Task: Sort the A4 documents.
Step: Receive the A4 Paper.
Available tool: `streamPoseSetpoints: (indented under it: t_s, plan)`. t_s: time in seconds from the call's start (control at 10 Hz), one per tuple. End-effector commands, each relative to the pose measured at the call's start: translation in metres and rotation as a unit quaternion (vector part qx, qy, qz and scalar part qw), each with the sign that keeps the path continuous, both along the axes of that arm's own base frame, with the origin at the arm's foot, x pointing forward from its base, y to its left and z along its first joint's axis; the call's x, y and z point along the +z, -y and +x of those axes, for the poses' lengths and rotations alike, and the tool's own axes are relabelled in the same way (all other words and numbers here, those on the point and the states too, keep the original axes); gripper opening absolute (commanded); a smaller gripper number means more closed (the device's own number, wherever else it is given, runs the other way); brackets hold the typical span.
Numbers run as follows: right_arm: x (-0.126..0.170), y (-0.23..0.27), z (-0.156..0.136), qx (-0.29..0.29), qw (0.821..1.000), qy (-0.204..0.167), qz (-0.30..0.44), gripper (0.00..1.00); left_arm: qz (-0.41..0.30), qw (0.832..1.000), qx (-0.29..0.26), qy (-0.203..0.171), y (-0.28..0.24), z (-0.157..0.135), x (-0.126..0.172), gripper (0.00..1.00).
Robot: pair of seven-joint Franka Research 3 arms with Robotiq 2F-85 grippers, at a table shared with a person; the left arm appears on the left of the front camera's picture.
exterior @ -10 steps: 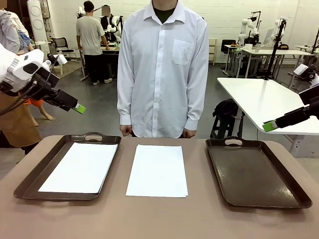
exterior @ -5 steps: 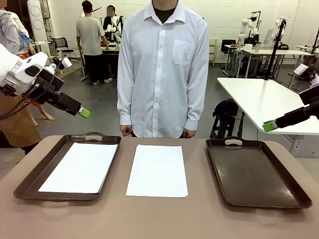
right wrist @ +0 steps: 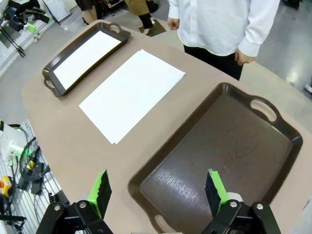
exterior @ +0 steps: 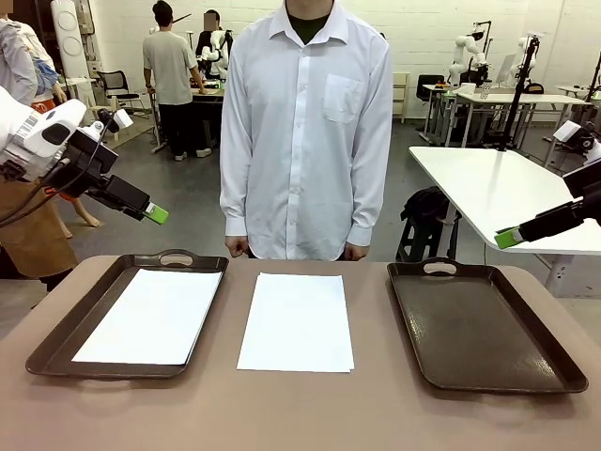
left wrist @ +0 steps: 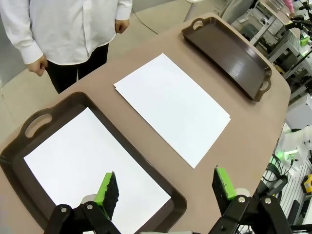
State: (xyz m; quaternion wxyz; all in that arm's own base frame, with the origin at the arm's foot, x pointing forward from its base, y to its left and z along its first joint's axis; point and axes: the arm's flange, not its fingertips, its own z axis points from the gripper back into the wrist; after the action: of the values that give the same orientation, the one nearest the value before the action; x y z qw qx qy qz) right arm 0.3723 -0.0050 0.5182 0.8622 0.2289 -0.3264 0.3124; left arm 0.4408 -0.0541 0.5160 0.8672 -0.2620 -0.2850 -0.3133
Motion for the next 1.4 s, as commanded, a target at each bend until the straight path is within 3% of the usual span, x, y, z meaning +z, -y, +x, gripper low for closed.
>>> streamPoseSetpoints:
  t_s: [0.0,1.3]
  plan:
    - [-0.002,-0.0003,0.0023,0.007,1.0,0.002,0.01,1.0,0.003,1.0,0.001,0.001,0.0005,0.0,-0.0008,1.0]
    - [-0.002,-0.0003,0.0023,0.007,1.0,0.002,0.01,1.0,0.003,1.0,0.001,0.001,0.0005,0.0,-0.0008,1.0]
